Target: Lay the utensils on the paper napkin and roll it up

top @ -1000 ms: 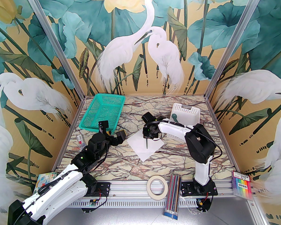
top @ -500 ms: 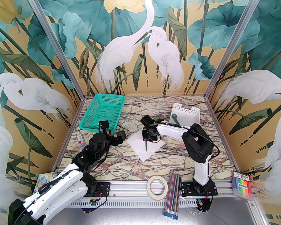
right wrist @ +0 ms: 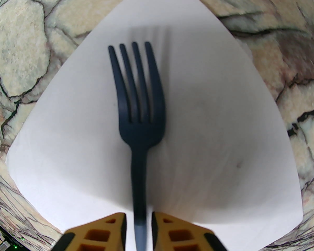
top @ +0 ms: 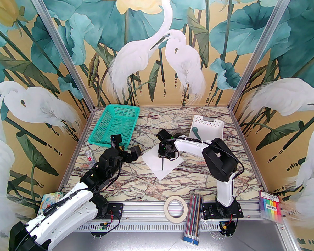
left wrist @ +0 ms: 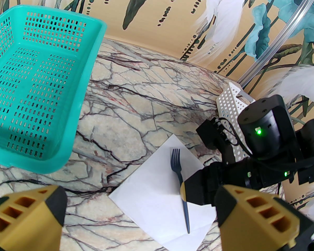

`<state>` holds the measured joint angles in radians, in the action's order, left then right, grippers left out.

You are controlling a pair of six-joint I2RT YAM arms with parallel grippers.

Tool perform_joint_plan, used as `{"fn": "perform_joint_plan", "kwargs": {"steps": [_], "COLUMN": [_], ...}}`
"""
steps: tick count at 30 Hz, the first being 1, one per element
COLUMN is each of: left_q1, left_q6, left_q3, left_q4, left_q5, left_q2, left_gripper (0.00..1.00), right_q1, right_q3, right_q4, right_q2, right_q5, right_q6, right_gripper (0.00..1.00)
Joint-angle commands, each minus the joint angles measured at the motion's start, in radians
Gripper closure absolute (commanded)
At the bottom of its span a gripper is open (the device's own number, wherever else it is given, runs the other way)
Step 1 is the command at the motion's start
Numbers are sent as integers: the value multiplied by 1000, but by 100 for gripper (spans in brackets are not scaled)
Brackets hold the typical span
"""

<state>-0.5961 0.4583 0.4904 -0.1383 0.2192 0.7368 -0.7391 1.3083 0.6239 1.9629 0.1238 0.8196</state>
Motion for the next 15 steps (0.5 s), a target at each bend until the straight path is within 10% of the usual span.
{"fn": "perform_joint_plan", "kwargs": {"steps": [1, 15], "left_q1": [-1, -1], "left_q6": [-12, -7], "left_q3": [1, 4], "left_q4": [-9, -17], "left_q5": [20, 9], "left_q2": [-7, -16], "left_gripper": [1, 1], "right_q1": [-6, -6], "right_q3": [-11, -5], "right_q4": [7, 19], "right_q2": [1, -111], "right_q5": [-19, -29], "right_q6": [5, -42], "right_gripper": [69, 43]}}
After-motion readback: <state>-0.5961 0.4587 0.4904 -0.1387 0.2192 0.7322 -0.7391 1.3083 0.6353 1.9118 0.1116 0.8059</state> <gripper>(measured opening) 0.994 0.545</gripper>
